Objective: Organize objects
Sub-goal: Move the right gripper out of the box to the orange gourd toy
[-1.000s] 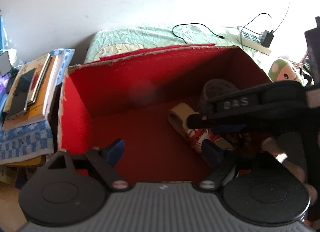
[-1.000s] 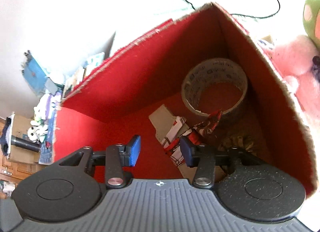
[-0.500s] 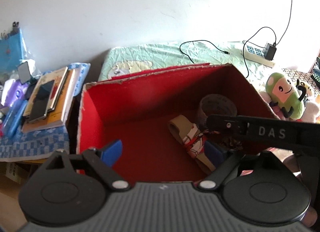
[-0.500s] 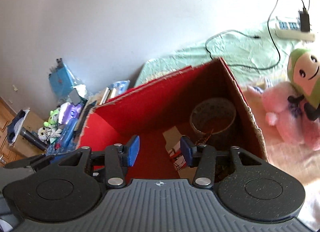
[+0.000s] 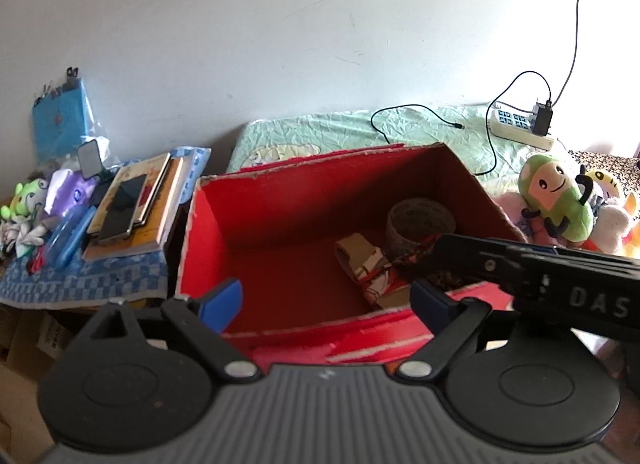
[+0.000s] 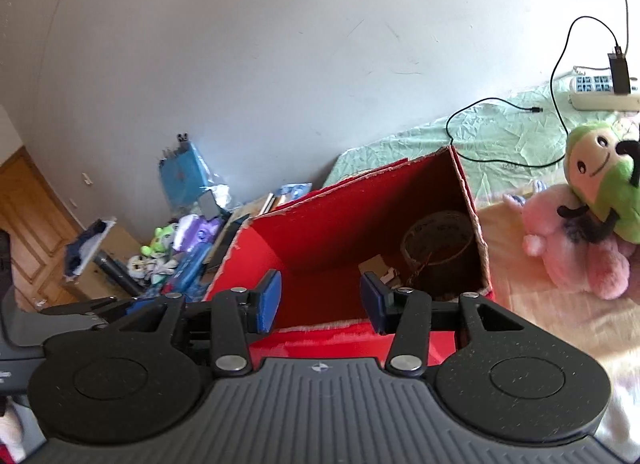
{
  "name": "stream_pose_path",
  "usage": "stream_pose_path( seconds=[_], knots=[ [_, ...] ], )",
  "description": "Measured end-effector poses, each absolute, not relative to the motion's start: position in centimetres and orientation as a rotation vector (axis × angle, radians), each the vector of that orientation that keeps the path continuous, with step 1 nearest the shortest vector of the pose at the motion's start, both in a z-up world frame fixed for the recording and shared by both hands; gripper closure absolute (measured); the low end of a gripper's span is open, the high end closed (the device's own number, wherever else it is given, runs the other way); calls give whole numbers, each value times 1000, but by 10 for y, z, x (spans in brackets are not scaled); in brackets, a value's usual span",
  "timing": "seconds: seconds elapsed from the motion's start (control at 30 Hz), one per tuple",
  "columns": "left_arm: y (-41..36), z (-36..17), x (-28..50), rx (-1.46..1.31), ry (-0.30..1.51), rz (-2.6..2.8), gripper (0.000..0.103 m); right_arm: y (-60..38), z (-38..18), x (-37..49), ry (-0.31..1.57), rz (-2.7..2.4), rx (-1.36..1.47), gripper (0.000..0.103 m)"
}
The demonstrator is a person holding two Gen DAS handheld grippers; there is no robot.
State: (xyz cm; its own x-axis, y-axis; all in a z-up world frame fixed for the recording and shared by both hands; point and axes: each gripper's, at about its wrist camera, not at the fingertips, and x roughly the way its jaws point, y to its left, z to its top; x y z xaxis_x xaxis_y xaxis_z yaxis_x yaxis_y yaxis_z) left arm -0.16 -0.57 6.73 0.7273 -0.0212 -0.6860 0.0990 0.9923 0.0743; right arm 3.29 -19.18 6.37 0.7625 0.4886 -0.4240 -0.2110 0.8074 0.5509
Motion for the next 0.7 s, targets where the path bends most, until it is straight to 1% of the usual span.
stream_pose_path(
  seconds=[0.33, 0.7],
  knots=[
    [-23, 64, -42, 90, 761, -14, 11, -218, 45, 9, 660, 455, 604, 55],
    [-21, 47, -78, 50, 787, 3, 12, -225, 1, 5, 826, 465, 680, 55]
  ],
)
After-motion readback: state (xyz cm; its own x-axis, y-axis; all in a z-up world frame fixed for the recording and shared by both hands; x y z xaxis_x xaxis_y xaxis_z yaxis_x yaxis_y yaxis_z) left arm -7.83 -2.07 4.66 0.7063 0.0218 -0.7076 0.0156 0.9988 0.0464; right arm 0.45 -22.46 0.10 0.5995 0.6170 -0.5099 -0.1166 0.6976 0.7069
